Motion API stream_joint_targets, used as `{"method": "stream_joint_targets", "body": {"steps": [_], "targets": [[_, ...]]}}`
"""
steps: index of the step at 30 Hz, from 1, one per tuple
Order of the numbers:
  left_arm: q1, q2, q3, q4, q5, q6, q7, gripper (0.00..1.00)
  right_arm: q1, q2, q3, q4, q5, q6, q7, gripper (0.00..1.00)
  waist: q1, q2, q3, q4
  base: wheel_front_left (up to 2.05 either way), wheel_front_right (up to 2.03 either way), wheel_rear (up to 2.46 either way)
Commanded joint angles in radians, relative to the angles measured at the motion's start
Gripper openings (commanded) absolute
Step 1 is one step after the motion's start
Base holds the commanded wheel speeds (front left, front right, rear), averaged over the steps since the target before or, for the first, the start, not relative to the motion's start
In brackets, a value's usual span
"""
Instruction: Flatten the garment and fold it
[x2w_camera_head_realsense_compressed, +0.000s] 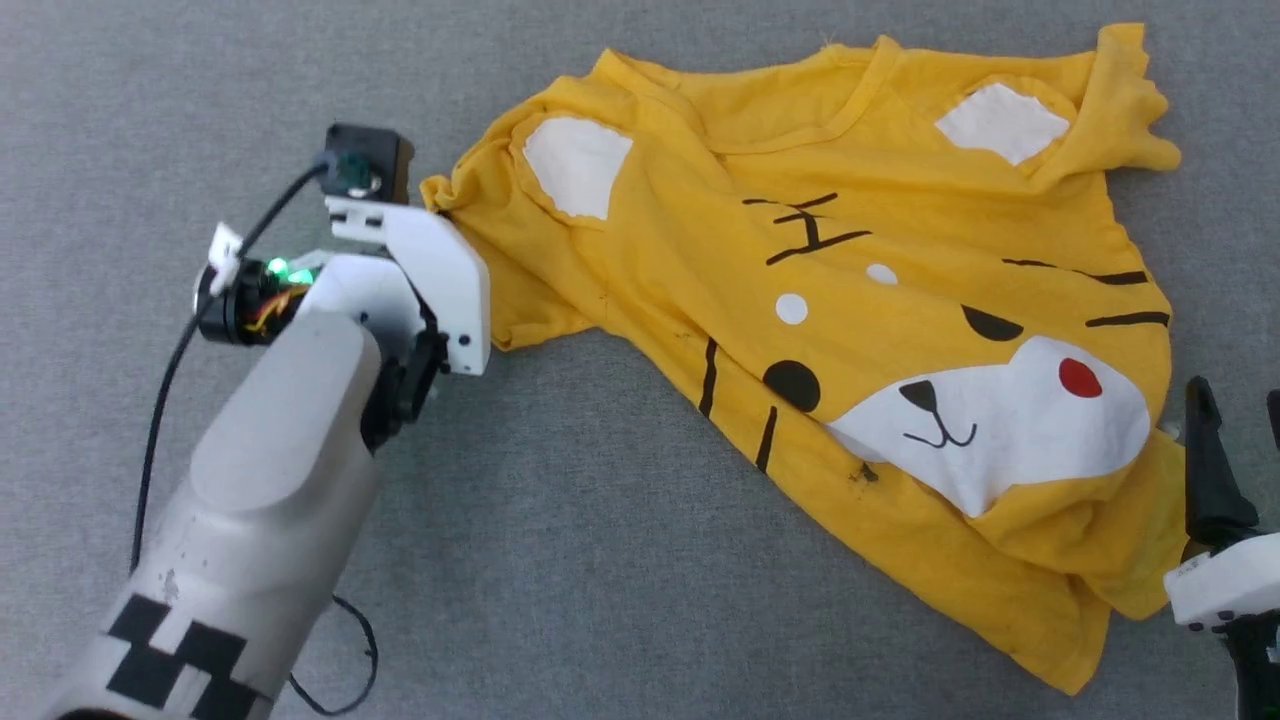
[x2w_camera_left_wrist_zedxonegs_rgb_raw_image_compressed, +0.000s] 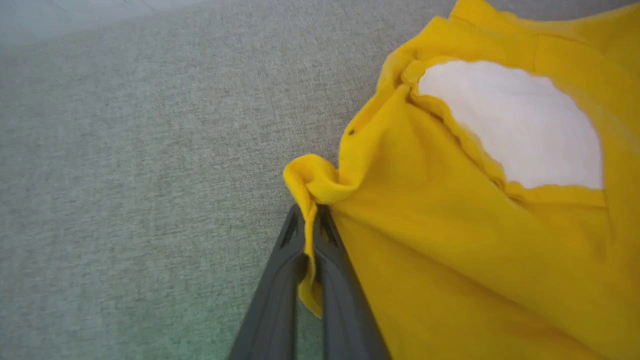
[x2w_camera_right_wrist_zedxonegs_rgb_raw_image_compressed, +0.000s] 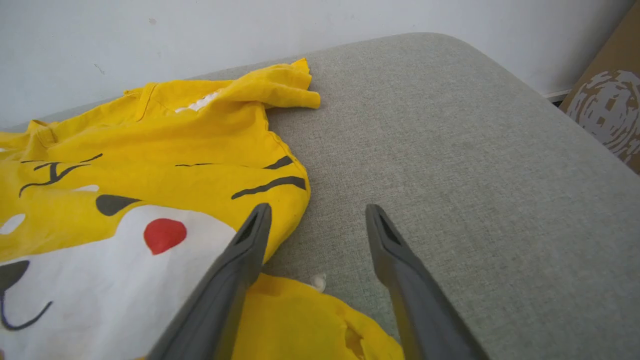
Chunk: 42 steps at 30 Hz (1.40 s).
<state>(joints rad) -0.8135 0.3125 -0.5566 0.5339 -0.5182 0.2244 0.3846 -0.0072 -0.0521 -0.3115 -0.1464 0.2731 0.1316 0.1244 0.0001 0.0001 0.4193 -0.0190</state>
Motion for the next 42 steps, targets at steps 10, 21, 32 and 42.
{"method": "stream_joint_targets", "body": {"steps": [10,21,32,42], "targets": [[0.267,-0.037,0.151,-0.171,-0.113,0.073,-0.330,0.00,0.038,0.002,0.019,0.021,-0.002,-0.001,0.008,1.00,-0.0001,-0.0001,-0.129,0.026,0.00,0.00,0.00],[0.795,0.084,0.362,-0.594,-0.242,0.243,-0.341,0.00,0.093,0.002,-0.005,0.022,0.014,-0.001,0.015,1.00,-0.0001,-0.0001,-0.185,0.057,0.00,0.00,0.00],[0.852,0.120,0.367,-0.778,-0.224,0.289,-0.311,0.00,-0.076,0.000,0.058,-0.027,-0.034,-0.001,0.129,1.00,-0.0001,-0.0001,-0.140,0.111,0.00,0.00,0.00],[0.718,0.085,0.264,-0.809,-0.169,0.271,-0.298,0.00,-0.569,-0.154,0.161,0.209,-0.097,-0.001,0.514,1.00,-0.0001,-0.0001,-0.027,0.171,0.00,0.00,0.00]]}}
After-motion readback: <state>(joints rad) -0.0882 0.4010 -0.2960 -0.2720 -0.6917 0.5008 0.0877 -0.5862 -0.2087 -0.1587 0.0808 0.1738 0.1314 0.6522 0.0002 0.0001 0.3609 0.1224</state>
